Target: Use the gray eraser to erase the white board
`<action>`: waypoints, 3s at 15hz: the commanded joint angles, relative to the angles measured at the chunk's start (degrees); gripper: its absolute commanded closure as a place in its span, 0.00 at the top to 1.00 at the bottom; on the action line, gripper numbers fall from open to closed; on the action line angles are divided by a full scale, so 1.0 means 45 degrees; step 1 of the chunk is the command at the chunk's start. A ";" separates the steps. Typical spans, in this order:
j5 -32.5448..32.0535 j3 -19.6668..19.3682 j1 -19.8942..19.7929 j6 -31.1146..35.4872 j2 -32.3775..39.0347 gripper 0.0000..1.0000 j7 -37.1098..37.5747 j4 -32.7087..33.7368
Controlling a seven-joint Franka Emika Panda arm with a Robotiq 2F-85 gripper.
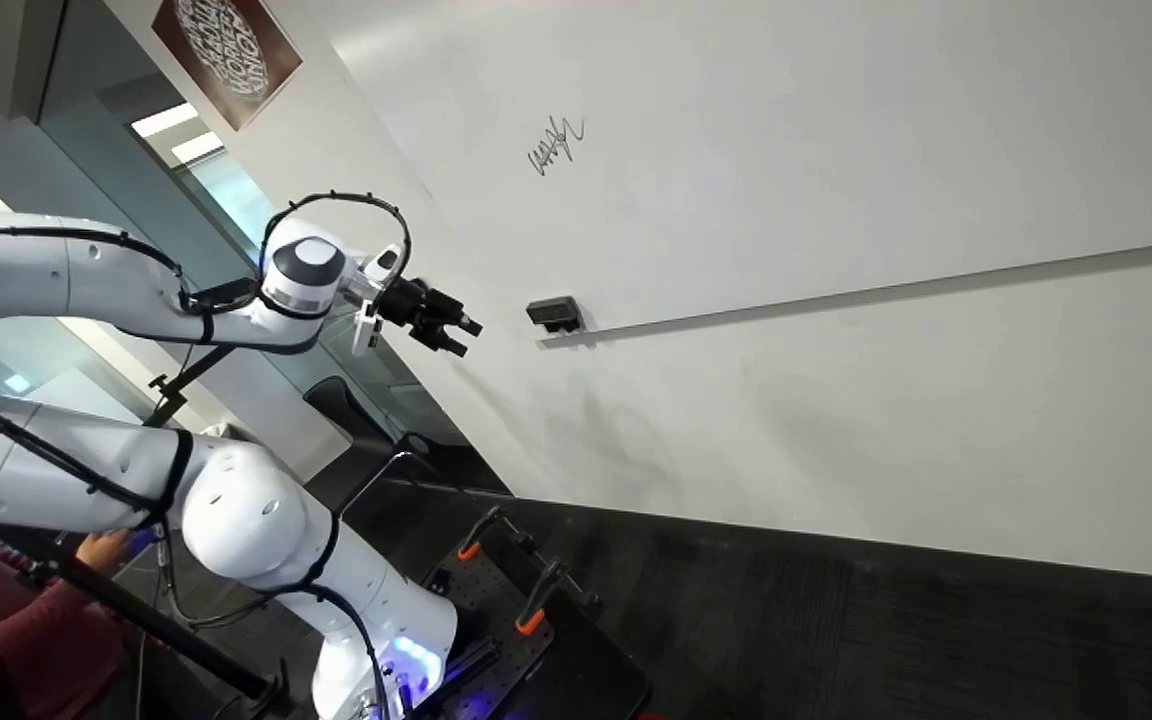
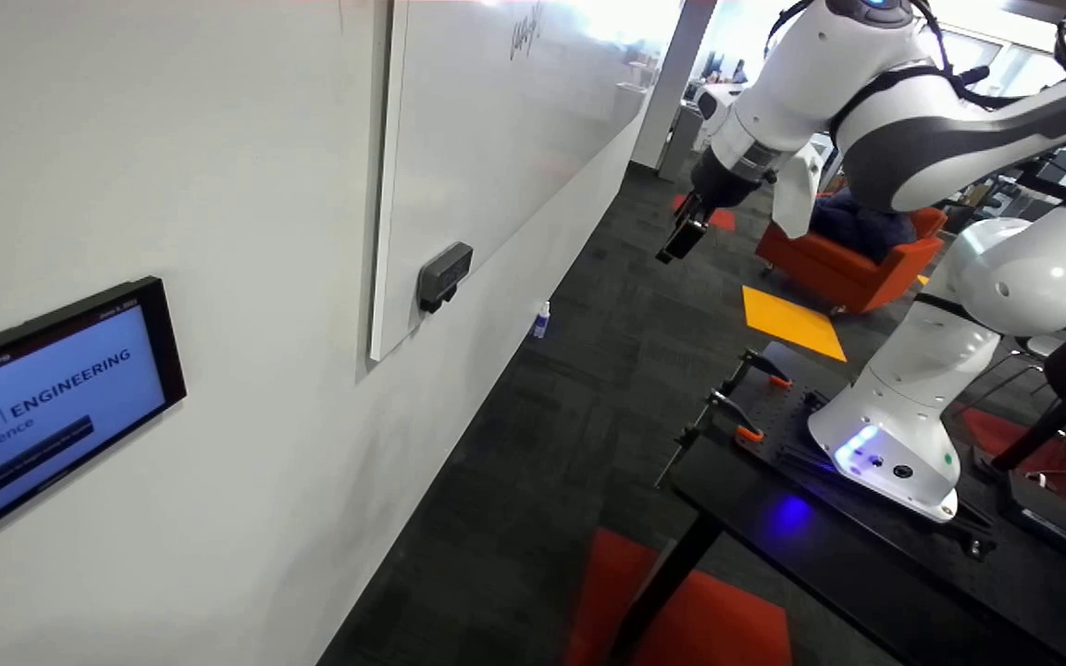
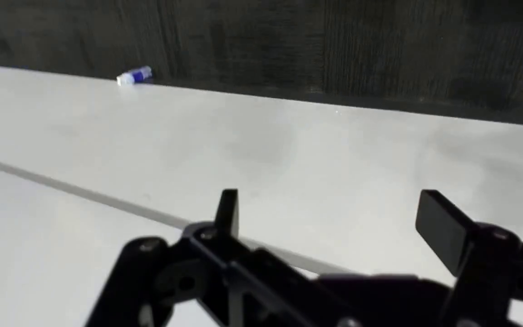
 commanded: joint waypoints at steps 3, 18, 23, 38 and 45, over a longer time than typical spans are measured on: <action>-0.3593 0.2421 -0.0384 0.0549 0.2649 1.00 0.2065 0.1390; -1.3169 0.4625 -0.1389 -0.0077 0.8501 1.00 0.3976 0.3767; -1.6106 0.0457 0.1897 -0.0270 1.1761 1.00 0.4326 0.5034; -2.5222 -0.1033 0.3201 -0.0271 1.2447 1.00 0.9998 0.4912; -2.7443 -0.1606 0.3154 -0.5514 1.3887 1.00 1.2022 0.4324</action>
